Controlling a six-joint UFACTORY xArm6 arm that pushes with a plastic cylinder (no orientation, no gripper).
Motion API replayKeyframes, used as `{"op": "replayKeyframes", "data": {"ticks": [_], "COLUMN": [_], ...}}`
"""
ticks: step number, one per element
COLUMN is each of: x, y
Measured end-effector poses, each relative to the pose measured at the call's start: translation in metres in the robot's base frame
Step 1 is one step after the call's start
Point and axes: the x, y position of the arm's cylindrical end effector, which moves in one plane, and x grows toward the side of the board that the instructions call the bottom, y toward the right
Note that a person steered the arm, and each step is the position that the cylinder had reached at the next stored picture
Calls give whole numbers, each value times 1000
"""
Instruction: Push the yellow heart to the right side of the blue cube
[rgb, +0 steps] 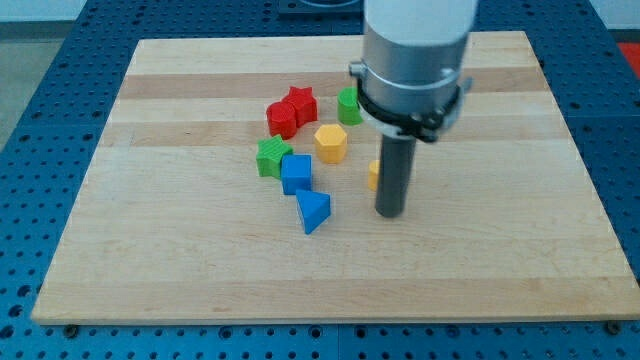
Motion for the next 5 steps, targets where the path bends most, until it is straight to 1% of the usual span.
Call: {"op": "replayKeyframes", "data": {"ticks": [1,2,3,4,5], "x": [54,61,61,51,17], "y": [16,-32,-113,-173,-170]}}
